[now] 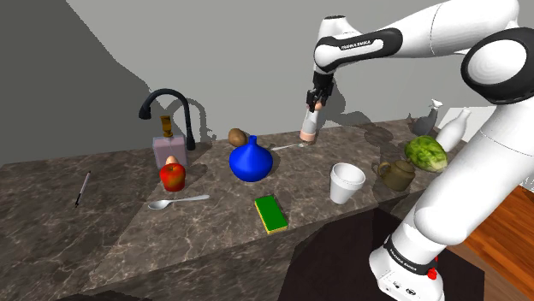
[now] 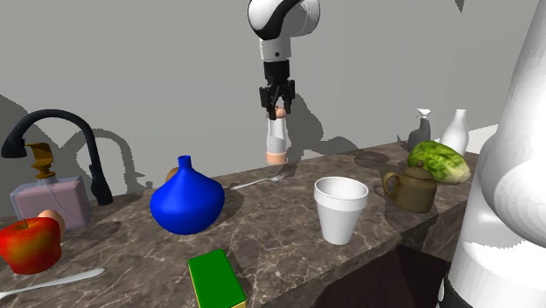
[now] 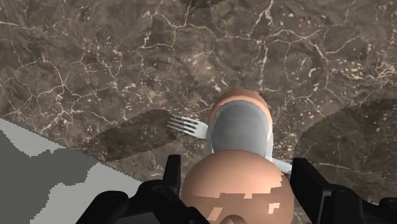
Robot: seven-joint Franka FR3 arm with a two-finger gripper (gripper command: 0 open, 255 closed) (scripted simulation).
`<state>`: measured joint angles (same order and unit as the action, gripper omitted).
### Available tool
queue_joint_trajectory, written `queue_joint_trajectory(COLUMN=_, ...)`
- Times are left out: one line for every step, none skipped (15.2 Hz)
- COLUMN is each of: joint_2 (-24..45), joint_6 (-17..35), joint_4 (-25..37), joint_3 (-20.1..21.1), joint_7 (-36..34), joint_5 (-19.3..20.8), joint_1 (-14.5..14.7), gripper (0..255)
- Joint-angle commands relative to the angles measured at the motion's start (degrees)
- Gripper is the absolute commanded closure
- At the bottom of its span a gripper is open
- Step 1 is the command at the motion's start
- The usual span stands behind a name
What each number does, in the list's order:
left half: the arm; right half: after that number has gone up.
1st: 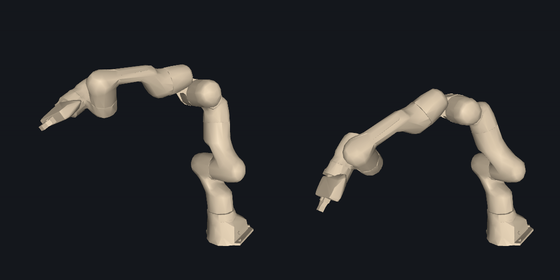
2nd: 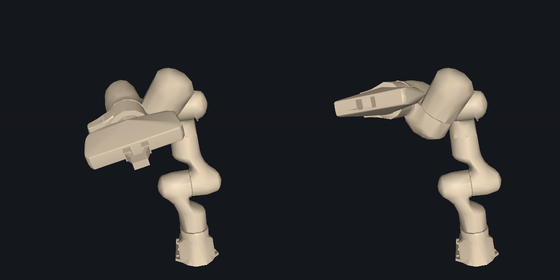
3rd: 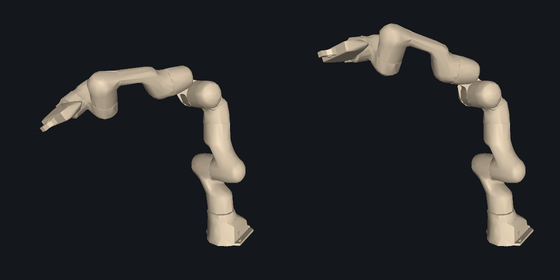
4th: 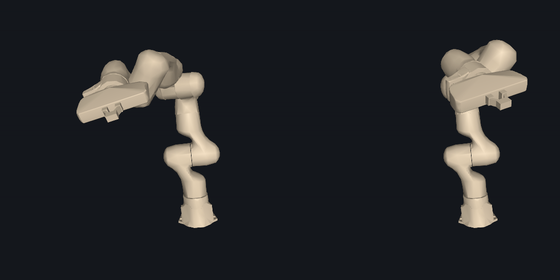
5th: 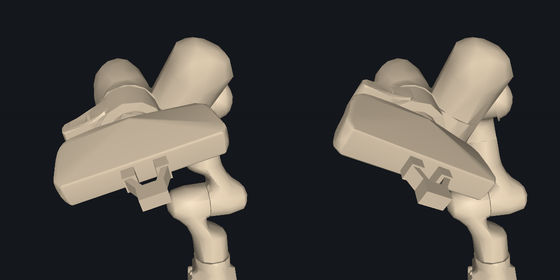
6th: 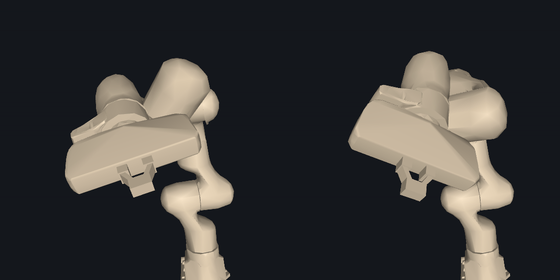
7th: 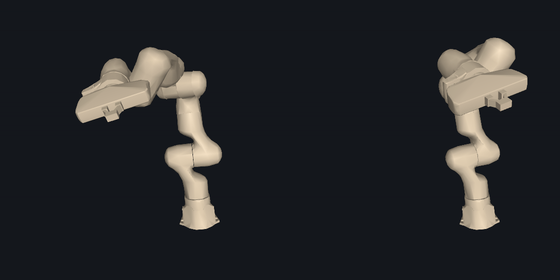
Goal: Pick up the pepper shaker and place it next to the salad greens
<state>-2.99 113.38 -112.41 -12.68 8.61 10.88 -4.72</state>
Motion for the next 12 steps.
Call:
queue_joint_trajectory(joint_2=-0.1, joint_6=-1.7, joint_4=1.6, joint_3=0.1, joint_7=0.2, joint_5=-0.1, joint_1=0.1, gripper=255)
queue_joint_trajectory(joint_2=-0.2, joint_6=-2.5, joint_4=2.3, joint_3=0.1, joint_7=0.3, joint_5=-0.1, joint_1=0.1, gripper=255)
queue_joint_trajectory(joint_2=-0.3, joint_6=-3.2, joint_4=3.0, joint_3=0.1, joint_7=0.4, joint_5=-0.2, joint_1=0.1, gripper=255)
queue_joint_trajectory(joint_2=-0.3, joint_6=-4.0, joint_4=3.7, joint_3=0.1, joint_7=0.5, joint_5=-0.2, joint_1=0.1, gripper=255)
queue_joint_trajectory(joint_2=-0.4, joint_6=-4.7, joint_4=4.4, joint_3=0.1, joint_7=0.6, joint_5=-0.2, joint_1=0.1, gripper=255)
queue_joint_trajectory(joint_2=-0.4, joint_6=-5.5, joint_4=5.1, joint_3=0.2, joint_7=0.7, joint_5=-0.3, joint_1=0.1, gripper=255)
queue_joint_trajectory(joint_2=-0.4, joint_6=-6.2, joint_4=5.8, joint_3=0.2, joint_7=0.9, joint_5=-0.3, joint_1=0.2, gripper=255)
queue_joint_trajectory(joint_2=-0.5, joint_6=-7.0, joint_4=6.6, joint_3=0.2, joint_7=1.0, joint_5=-0.4, joint_1=0.2, gripper=255)
queue_joint_trajectory(joint_2=-0.5, joint_6=-7.7, joint_4=7.3, joint_3=0.2, joint_7=1.1, joint_5=-0.4, joint_1=0.2, gripper=255)
queue_joint_trajectory(joint_2=-0.4, joint_6=-8.5, joint_4=8.1, joint_3=0.2, joint_7=1.2, joint_5=-0.4, joint_1=0.2, gripper=255)
queue_joint_trajectory(joint_2=-0.4, joint_6=-9.3, joint_4=8.9, joint_3=0.2, joint_7=1.3, joint_5=-0.5, joint_1=0.2, gripper=255)
queue_joint_trajectory(joint_2=-0.4, joint_6=-10.0, joint_4=9.7, joint_3=0.3, joint_7=1.4, joint_5=-0.5, joint_1=0.2, gripper=255)
